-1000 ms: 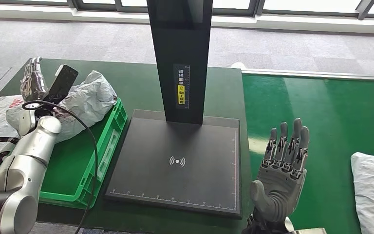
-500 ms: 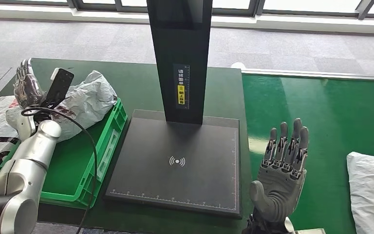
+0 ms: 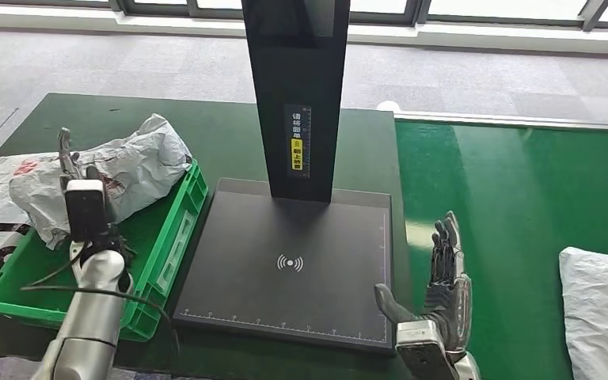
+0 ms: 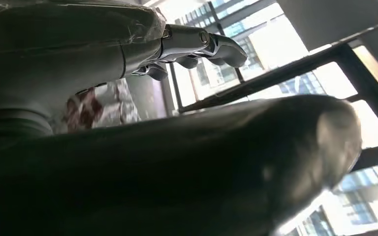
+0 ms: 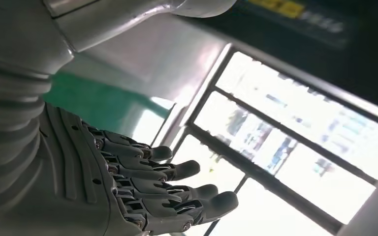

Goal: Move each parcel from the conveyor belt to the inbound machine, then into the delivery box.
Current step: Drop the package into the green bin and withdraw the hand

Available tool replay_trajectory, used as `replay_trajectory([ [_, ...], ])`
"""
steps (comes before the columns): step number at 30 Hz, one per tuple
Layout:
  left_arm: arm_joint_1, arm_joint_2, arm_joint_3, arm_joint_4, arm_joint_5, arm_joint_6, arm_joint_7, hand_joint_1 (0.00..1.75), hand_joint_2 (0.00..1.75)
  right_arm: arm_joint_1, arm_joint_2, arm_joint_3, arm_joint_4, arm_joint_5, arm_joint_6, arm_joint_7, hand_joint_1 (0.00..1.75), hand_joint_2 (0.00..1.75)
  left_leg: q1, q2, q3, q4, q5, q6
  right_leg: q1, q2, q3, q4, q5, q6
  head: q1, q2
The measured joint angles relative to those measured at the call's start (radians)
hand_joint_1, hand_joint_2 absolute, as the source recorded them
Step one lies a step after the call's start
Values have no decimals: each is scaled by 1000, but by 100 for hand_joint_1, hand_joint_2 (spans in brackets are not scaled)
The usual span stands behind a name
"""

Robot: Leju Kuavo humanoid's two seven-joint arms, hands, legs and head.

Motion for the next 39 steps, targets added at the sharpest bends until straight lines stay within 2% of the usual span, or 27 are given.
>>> replay_trajectory([
  [2, 110, -49, -88, -142, -20, 27, -11, 0, 0, 10, 10, -76, 15, 70, 29, 45, 0, 175, -2, 0, 0, 0, -1, 2, 0, 0, 0, -1, 0, 2, 0, 0],
  [4, 173, -78, -176, -229, -19, 43, -13, 0, 0, 14, 13, -134, 24, 116, 58, 79, 0, 175, -3, -1, -1, 1, -2, 4, -1, -1, 0, -1, -1, 3, 0, 0],
  [7, 215, -94, -278, -301, 6, 27, -32, 0, 0, 12, 12, -201, 39, 177, 102, 127, 0, 175, -4, -1, -1, 1, -2, 6, -1, -1, 1, -1, 0, 5, 0, 0],
  [13, 279, -134, -396, -403, 31, 23, -114, 0, 0, -19, -17, -323, 79, 251, 164, 168, 0, 175, -4, -1, 0, 1, -1, 8, -1, -2, 3, -1, 1, 6, 0, 0],
  [20, 323, -150, -421, -482, 64, 21, -136, 0, 0, -23, -42, -385, 98, 302, 201, 188, 0, 175, -4, -1, 0, 1, -1, 8, -1, -2, 3, -1, 1, 7, 0, 0],
  [26, 351, -150, -421, -548, 132, -15, -140, 0, 0, -30, -85, -467, 142, 353, 264, 224, 0, 175, -4, -1, 0, 1, -1, 8, -1, -2, 2, -1, 0, 8, 0, 0],
  [33, 346, -150, -432, -553, 149, -27, -140, 0, 0, -96, -218, -648, 364, 504, 405, 284, 0, 175, -6, -3, -1, 3, 0, 11, -3, -3, 4, -1, 2, 11, 0, 0],
  [39, 341, -150, -438, -539, 148, -25, -140, 0, 0, -142, -292, -712, 520, 552, 420, 299, 0, 175, -6, -2, 0, 3, 0, 11, -4, -3, 3, -1, 3, 12, 0, 0],
])
